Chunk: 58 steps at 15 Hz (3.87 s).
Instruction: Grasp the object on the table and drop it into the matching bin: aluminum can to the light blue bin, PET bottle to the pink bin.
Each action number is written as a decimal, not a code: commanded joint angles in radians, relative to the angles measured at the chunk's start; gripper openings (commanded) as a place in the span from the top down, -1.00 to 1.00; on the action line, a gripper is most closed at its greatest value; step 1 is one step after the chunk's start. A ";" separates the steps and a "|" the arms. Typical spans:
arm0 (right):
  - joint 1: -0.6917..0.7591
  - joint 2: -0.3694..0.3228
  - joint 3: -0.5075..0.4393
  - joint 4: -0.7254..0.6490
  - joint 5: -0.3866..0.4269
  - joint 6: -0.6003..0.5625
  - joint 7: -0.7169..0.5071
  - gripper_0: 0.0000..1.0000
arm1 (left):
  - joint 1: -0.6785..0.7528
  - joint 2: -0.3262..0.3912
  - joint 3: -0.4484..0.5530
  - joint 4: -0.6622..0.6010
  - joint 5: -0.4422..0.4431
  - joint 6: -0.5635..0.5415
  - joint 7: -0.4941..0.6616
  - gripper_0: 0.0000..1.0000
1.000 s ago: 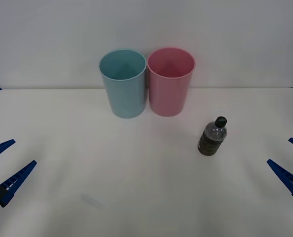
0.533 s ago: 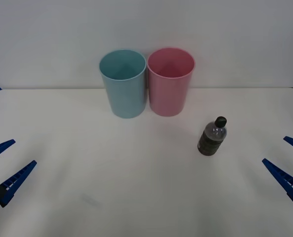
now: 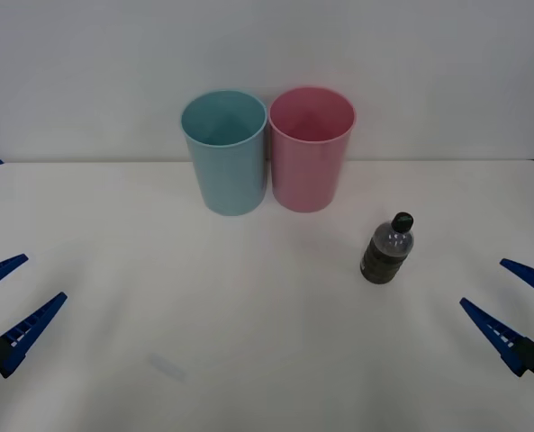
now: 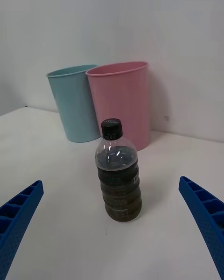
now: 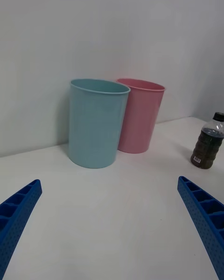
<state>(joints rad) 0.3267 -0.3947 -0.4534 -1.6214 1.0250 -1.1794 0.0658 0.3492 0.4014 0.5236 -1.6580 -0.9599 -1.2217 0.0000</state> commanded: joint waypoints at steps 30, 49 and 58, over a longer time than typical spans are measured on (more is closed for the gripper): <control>-0.362 0.085 0.283 0.400 0.107 0.273 0.279 -1.00 | 0.000 0.000 0.000 0.000 0.000 0.000 0.000 -1.00; -0.399 0.131 0.321 0.399 0.136 0.359 0.312 1.00 | 0.000 0.000 0.000 0.000 0.000 0.000 0.000 -1.00; -0.308 0.085 0.375 0.166 0.110 0.402 0.169 1.00 | 0.000 0.000 0.000 0.000 0.000 0.000 0.000 -1.00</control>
<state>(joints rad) 0.0036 -0.2972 -0.0937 -1.4200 1.1365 -0.7983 0.2635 0.3490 0.4014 0.5236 -1.6581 -0.9599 -1.2217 0.0000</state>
